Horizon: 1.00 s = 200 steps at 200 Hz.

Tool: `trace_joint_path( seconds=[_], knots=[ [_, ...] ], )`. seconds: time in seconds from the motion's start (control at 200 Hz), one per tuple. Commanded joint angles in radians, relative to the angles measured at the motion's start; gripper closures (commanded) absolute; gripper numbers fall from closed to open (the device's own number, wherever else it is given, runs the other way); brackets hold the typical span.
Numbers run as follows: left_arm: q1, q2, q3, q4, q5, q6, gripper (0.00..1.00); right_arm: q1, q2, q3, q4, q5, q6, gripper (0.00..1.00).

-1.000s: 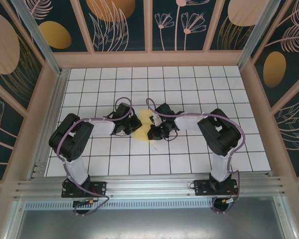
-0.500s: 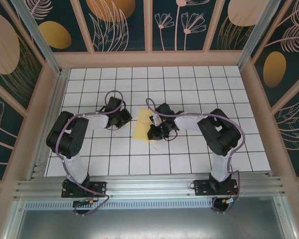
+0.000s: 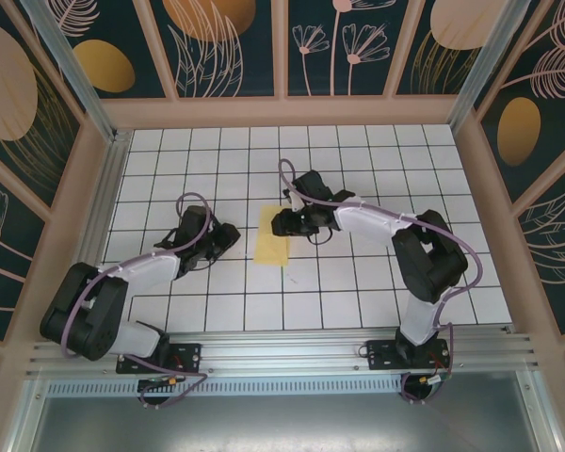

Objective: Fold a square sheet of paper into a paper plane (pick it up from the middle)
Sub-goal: Fold the triangle a second time at the center of the table.

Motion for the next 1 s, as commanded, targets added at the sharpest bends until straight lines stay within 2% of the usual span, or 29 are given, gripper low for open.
trace_joint_path(
  seconds=[0.0, 0.265, 0.375, 0.58, 0.706, 0.996],
  knots=[
    [-0.016, -0.04, -0.034, 0.034, -0.004, -0.048, 0.68, 0.004, 0.047, 0.042, -0.059, 0.081, -0.039, 0.58],
    [-0.048, -0.047, -0.051, 0.056, 0.002, -0.072, 0.66, 0.006, 0.106, 0.074, -0.088, 0.132, -0.035, 0.58],
    [-0.064, -0.027, -0.042, 0.082, 0.017, -0.083, 0.65, -0.003, 0.12, 0.064, -0.079, 0.075, -0.051, 0.59],
    [-0.093, 0.025, -0.035, 0.157, 0.049, -0.107, 0.61, -0.042, 0.124, 0.018, -0.023, -0.039, -0.044, 0.82],
    [-0.114, 0.068, -0.024, 0.208, 0.071, -0.114, 0.58, -0.063, 0.14, 0.001, -0.006, -0.071, -0.042, 0.92],
    [-0.147, 0.178, -0.001, 0.362, 0.121, -0.131, 0.51, -0.112, 0.175, -0.039, 0.032, -0.124, -0.017, 0.95]
  ],
)
